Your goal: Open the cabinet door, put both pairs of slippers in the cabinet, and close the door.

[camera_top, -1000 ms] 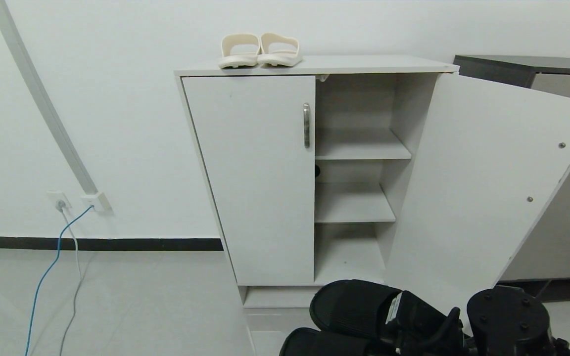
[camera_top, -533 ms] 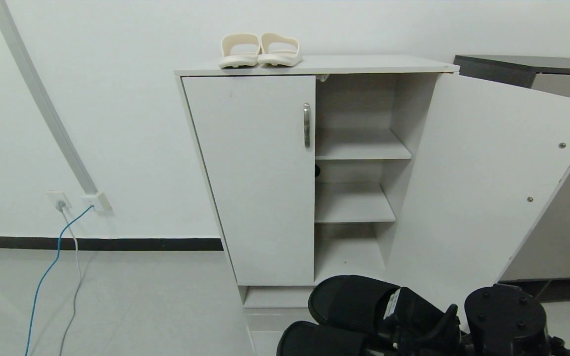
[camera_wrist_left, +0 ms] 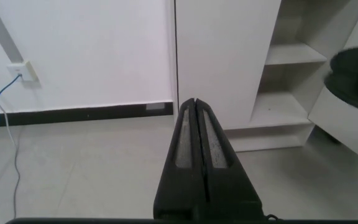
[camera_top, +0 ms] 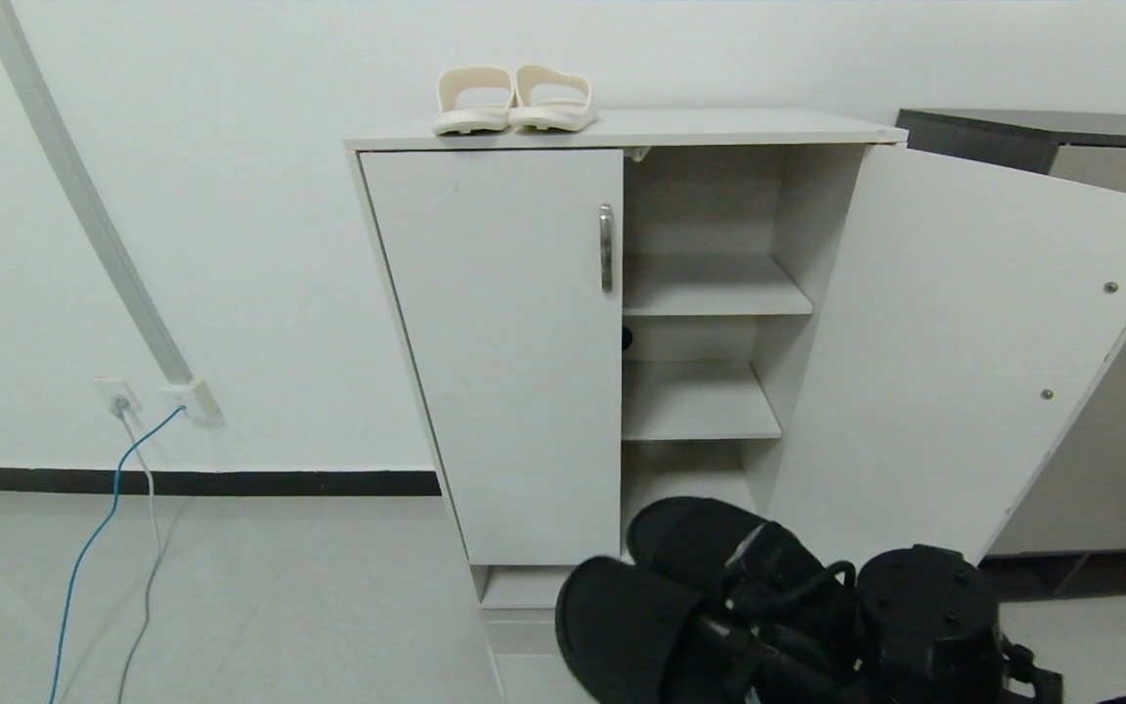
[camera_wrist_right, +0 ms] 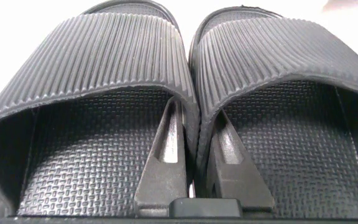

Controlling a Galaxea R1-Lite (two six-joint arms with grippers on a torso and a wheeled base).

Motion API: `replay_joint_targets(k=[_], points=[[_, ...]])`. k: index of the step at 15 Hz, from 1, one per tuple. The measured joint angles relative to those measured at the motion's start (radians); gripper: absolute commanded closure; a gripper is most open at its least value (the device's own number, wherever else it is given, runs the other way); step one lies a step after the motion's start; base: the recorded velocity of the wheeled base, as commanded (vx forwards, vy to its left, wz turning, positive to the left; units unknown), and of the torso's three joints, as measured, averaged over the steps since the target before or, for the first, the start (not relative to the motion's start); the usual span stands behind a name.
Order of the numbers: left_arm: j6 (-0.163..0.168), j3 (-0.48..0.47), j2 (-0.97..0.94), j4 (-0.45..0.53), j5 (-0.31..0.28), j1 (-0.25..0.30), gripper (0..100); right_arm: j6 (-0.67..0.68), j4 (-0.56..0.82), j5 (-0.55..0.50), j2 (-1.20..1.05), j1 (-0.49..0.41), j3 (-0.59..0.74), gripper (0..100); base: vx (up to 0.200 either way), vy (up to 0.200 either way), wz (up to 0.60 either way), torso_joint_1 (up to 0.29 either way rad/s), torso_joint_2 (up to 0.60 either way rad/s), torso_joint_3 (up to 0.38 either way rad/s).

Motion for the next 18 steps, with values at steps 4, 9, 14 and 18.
replay_joint_targets(k=[4,9,14,18], points=[[0.000,0.000,0.000,0.000,-0.001,0.000,100,0.138,-0.017,-0.461,0.197,0.009,-0.276,100,0.000,-0.050,0.00,0.001,0.00,0.001],[0.000,0.000,0.000,0.000,-0.001,0.000,100,0.174,-0.015,-0.706,0.359,-0.052,-0.500,100,0.000,-0.200,0.00,0.004,0.00,0.003],[-0.002,-0.001,0.001,0.001,-0.001,0.000,100,0.174,-0.016,-0.708,0.386,-0.065,-0.511,100,0.000,-0.080,0.00,0.002,0.00,-0.001],[-0.003,-0.002,0.001,0.000,-0.001,0.000,100,0.178,-0.038,-0.673,0.393,-0.060,-0.511,100,0.000,0.000,0.00,0.000,0.00,0.000]])
